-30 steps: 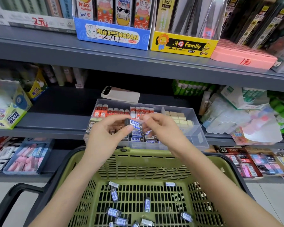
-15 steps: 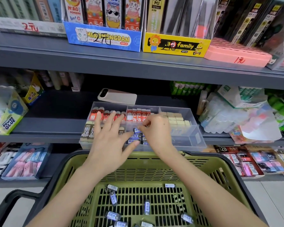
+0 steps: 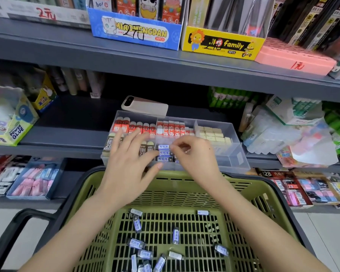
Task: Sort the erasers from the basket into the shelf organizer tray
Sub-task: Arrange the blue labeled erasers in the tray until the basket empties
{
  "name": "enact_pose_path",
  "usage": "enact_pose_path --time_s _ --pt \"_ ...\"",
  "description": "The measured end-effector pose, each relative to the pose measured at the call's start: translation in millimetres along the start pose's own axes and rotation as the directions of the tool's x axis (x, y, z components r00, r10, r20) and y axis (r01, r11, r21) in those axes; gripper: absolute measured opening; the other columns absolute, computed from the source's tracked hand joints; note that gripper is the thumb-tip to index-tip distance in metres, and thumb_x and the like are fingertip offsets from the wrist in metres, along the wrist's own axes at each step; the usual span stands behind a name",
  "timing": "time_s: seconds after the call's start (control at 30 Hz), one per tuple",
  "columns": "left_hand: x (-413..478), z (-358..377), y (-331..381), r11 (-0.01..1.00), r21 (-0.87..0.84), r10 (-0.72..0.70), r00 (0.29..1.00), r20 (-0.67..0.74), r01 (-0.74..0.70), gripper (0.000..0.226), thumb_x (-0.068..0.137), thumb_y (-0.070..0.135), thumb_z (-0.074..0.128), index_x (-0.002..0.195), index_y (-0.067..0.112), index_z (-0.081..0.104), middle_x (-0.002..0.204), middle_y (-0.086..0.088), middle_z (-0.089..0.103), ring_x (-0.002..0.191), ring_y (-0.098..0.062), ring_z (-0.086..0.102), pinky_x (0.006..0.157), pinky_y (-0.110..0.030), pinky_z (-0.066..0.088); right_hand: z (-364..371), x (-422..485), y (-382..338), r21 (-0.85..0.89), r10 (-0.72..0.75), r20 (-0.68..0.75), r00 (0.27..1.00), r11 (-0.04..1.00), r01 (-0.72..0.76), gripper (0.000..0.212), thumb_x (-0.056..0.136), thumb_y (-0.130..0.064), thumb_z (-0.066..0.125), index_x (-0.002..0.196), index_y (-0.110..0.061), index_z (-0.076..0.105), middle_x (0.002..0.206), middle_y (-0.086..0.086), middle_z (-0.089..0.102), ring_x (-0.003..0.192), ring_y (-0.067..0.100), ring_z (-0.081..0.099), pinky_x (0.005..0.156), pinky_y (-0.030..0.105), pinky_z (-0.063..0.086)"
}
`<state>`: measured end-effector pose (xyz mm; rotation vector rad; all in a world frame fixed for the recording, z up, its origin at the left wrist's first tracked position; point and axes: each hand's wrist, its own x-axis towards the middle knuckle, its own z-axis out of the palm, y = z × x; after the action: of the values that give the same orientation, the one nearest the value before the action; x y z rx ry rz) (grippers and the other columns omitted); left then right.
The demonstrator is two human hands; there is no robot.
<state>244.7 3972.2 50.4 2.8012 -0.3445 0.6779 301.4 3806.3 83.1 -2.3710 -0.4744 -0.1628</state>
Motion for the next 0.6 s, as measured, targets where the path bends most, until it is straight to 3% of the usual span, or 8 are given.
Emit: enact_pose_path --time_s 0.07,0.13,0.2,0.27,0.33,0.4,0.5,0.6 --pt "-11.7 -6.4 -1.8 0.998 -0.024 0.047 0.992 -0.114 -0.050 0.031 0.089 0.037 0.050 0.093 0.016 0.073 0.119 -0.011 0.061 0.117 -0.030 0.049 0.109 -0.048 0.025 -8.2 -26.1 0.6 0.180 -0.114 -0.115 0.987 0.975 0.134 0.009 0.086 -0.018 0.063 0.081 -0.013 0.069 0.074 -0.004 0.066 0.067 0.006 0.055 0.063 0.014 0.043" --pt "-28.5 -10.6 0.0 0.996 -0.063 0.055 0.985 -0.161 -0.066 0.028 0.087 0.033 0.051 0.089 0.014 0.073 0.104 -0.008 0.066 0.102 -0.025 0.052 0.094 -0.039 0.033 -5.5 -58.4 11.6 0.231 -0.181 -0.081 0.980 0.953 0.196 0.013 0.086 -0.025 0.061 0.082 -0.016 0.069 0.071 -0.005 0.063 0.064 0.005 0.052 0.060 0.012 0.040" --pt "-46.2 -10.3 5.1 0.988 -0.131 0.075 0.993 -0.093 -0.087 0.028 0.086 0.033 0.052 0.086 0.015 0.073 0.091 -0.002 0.066 0.089 -0.021 0.054 0.079 -0.032 0.035 9.5 -87.4 34.6 0.190 -0.179 0.173 0.969 0.971 0.145 0.017 0.085 -0.030 0.062 0.088 -0.016 0.070 0.077 -0.007 0.062 0.066 0.000 0.050 0.062 0.012 0.039" --pt "-61.3 -1.2 13.5 0.976 -0.203 0.111 0.977 0.181 -0.074 0.030 0.088 0.041 0.051 0.093 0.020 0.072 0.092 0.003 0.064 0.088 -0.017 0.057 0.079 -0.031 0.042 32.5 -111.7 64.1 0.013 -0.075 0.506 0.859 0.997 0.080 0.028 0.084 -0.034 0.066 0.108 -0.019 0.066 0.100 -0.007 0.062 0.084 0.000 0.055 0.074 0.017 0.043" --pt "-73.9 19.9 18.2 0.981 -0.194 0.115 0.836 0.536 -0.010 0.033 0.089 0.048 0.051 0.112 0.029 0.066 0.110 0.007 0.060 0.106 -0.012 0.050 0.091 -0.030 0.041 56.6 -135.3 95.6 -0.197 0.065 0.684 0.726 0.976 0.098 0.052 0.081 -0.041 0.067 0.128 -0.024 0.053 0.127 -0.003 0.052 0.113 0.011 0.051 0.096 0.029 0.044" --pt "-87.6 46.7 20.7 0.990 -0.142 0.094 0.651 0.753 0.021 0.040 0.088 0.045 0.056 0.125 0.030 0.057 0.124 0.006 0.053 0.120 -0.014 0.043 0.101 -0.032 0.037 74.2 -153.9 117.5 -0.326 0.159 0.734 0.660 0.936 0.137 0.070 0.078 -0.046 0.067 0.139 -0.028 0.038 0.141 0.000 0.036 0.128 0.020 0.039 0.102 0.040 0.043" --pt "-103.5 77.6 17.1 0.999 -0.032 0.039 0.462 0.886 -0.023 0.052 0.085 0.034 0.065 0.134 0.026 0.049 0.138 -0.005 0.045 0.132 -0.026 0.036 0.111 -0.042 0.030 92.3 -165.6 136.7 -0.403 0.138 0.731 0.668 0.877 0.260 0.077 0.076 -0.051 0.067 0.141 -0.030 0.030 0.146 0.004 0.026 0.132 0.027 0.030 0.092 0.044 0.049" --pt "-112.9 95.7 7.0 1.000 0.018 -0.018 0.388 0.922 0.005 0.052 0.085 0.026 0.067 0.134 0.025 0.050 0.147 -0.011 0.037 0.137 -0.030 0.032 0.114 -0.044 0.025 102.9 -166.5 145.5 -0.385 0.057 0.727 0.684 0.859 0.337 0.060 0.082 -0.047 0.063 0.132 -0.023 0.043 0.138 0.007 0.032 0.123 0.029 0.039 0.085 0.040 0.051"
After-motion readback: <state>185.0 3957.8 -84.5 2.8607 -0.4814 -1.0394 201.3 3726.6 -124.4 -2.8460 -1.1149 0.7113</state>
